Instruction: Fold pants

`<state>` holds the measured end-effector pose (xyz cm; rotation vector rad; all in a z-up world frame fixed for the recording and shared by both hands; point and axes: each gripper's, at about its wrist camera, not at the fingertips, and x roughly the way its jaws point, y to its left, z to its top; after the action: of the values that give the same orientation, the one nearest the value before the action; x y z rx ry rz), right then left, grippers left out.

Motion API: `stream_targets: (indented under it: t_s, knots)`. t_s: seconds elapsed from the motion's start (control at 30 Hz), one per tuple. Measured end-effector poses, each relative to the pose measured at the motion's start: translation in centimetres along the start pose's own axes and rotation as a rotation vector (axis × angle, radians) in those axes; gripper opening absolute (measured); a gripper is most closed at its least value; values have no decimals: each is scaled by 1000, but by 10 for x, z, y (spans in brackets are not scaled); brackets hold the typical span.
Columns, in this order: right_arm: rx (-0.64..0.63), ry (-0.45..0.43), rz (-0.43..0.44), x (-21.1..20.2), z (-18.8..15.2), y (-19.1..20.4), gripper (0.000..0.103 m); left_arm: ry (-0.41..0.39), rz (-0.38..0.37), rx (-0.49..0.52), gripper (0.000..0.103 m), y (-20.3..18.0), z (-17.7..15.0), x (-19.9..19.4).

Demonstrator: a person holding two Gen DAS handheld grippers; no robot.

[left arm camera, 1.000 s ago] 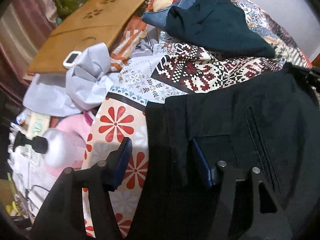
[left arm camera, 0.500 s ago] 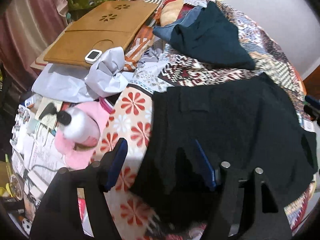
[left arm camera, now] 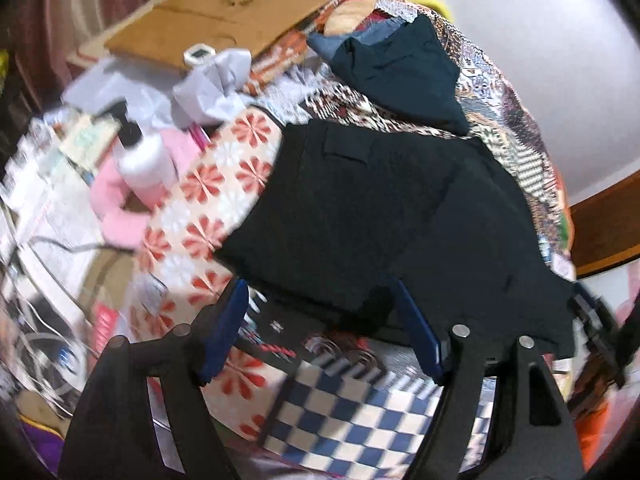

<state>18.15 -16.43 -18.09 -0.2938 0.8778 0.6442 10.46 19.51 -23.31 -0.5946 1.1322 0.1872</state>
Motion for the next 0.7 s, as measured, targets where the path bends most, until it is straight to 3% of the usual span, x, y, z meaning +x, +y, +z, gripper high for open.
stream_targets:
  t_s: [0.13,0.2,0.4,0.5,0.6,0.63,0.7]
  knots:
    - [13,14,-35,-6,-21,-9,52,63,-134,-65,75,-2,0,10]
    - [20,21,-35,-7,-31,-13,52,81,-153,-83,75,-4,3,15]
    - [98,28,-12,-8,-56,-22,55,37,-89,-45,73,-18,12,23]
    - [144,27,1,-7,-61,-27,59,-14,3,46,54,-28,12,22]
    - [171,23,6,-5,-66,-30,60,-80,130,153,14,-39,9,17]
    - [178,23,10,-5,-67,-30,60,-102,161,173,14,-41,8,14]
    - [192,29,20,-3,-68,-32,60,-136,147,169,14,-37,8,5]
